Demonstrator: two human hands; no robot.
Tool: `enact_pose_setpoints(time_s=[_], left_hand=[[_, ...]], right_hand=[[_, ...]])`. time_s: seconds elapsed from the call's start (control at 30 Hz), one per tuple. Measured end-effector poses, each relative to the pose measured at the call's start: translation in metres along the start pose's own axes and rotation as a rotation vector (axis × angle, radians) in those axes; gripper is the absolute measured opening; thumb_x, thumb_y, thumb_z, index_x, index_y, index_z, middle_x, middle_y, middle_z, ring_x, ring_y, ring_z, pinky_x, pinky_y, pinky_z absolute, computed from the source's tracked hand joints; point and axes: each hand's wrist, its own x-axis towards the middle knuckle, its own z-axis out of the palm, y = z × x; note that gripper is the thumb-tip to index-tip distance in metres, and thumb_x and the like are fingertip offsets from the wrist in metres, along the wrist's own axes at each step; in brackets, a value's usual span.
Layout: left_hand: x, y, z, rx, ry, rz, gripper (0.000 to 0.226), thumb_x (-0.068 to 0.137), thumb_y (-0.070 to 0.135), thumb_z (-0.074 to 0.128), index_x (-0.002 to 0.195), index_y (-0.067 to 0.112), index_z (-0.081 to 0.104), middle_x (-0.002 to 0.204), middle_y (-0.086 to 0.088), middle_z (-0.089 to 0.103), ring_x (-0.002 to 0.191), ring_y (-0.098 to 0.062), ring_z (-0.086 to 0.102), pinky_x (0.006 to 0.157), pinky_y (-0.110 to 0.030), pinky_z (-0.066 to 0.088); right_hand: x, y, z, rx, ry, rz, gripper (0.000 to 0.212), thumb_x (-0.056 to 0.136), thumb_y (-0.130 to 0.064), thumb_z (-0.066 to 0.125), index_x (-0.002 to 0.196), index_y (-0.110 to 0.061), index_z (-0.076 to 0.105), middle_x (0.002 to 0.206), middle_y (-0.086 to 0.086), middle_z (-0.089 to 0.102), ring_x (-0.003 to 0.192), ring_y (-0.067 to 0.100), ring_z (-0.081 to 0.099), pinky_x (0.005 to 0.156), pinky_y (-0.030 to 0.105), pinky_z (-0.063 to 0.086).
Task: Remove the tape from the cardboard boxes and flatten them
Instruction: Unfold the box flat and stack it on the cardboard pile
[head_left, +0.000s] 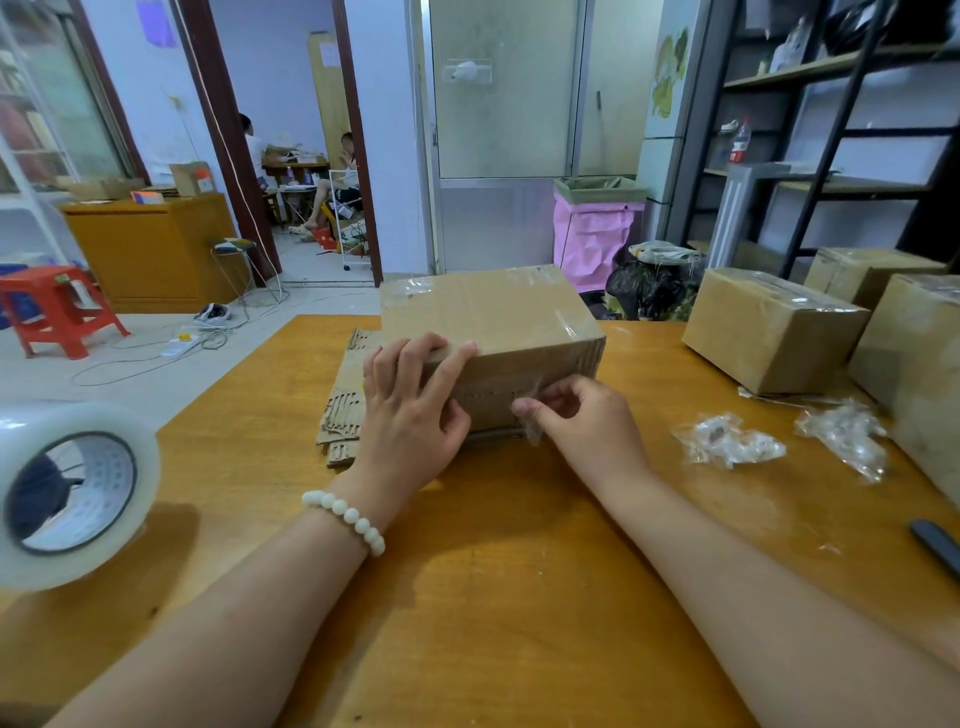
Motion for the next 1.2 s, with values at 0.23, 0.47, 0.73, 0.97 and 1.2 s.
enact_pose_setpoints(time_s=[0.23, 0.47, 0.73, 0.97, 1.2], left_hand=[[0.000, 0.001, 0.000, 0.007, 0.007, -0.010, 0.051, 0.078, 0.022, 0.052, 0.129, 0.019, 0.046, 0.122, -0.008, 0.038, 0.114, -0.030, 0.034, 0.094, -0.059, 0.041], [0.000, 0.002, -0.001, 0.014, 0.018, -0.017, 0.050, 0.078, 0.024, 0.051, 0.128, 0.021, 0.046, 0.122, -0.007, 0.038, 0.115, -0.030, 0.034, 0.100, -0.057, 0.035], [-0.001, 0.003, -0.003, 0.006, 0.016, -0.007, 0.049, 0.079, 0.024, 0.051, 0.127, 0.020, 0.047, 0.121, -0.006, 0.039, 0.113, -0.028, 0.034, 0.094, -0.057, 0.041], [0.000, 0.004, -0.005, 0.020, 0.074, 0.034, 0.045, 0.080, 0.023, 0.053, 0.124, 0.020, 0.051, 0.119, -0.005, 0.043, 0.110, -0.028, 0.038, 0.092, -0.048, 0.038], [0.001, 0.007, -0.005, 0.017, 0.114, 0.110, 0.042, 0.079, 0.020, 0.055, 0.120, 0.019, 0.054, 0.116, -0.001, 0.046, 0.107, -0.024, 0.041, 0.091, -0.040, 0.033]], right_hand=[[0.002, 0.004, 0.007, -0.100, 0.057, -0.085, 0.024, 0.091, -0.029, 0.058, 0.070, -0.019, 0.054, 0.072, -0.009, 0.049, 0.077, 0.018, 0.050, 0.058, 0.024, 0.031], [0.004, 0.008, 0.006, -0.036, 0.067, -0.162, 0.037, 0.097, -0.023, 0.051, 0.060, -0.023, 0.048, 0.064, -0.010, 0.048, 0.071, 0.019, 0.050, 0.056, 0.022, 0.027], [0.003, 0.007, -0.003, 0.096, -0.018, -0.074, 0.036, 0.093, -0.018, 0.049, 0.057, -0.015, 0.046, 0.061, -0.002, 0.044, 0.059, 0.009, 0.040, 0.051, 0.018, 0.025], [0.009, 0.006, -0.004, -0.107, 0.475, -0.341, 0.050, 0.074, -0.053, 0.064, 0.087, -0.009, 0.045, 0.090, 0.005, 0.043, 0.086, 0.016, 0.037, 0.073, 0.016, 0.030], [0.016, 0.012, -0.006, -0.172, 0.488, -0.356, 0.038, 0.079, -0.016, 0.074, 0.106, 0.000, 0.053, 0.115, 0.023, 0.047, 0.110, 0.030, 0.046, 0.081, 0.025, 0.040]])
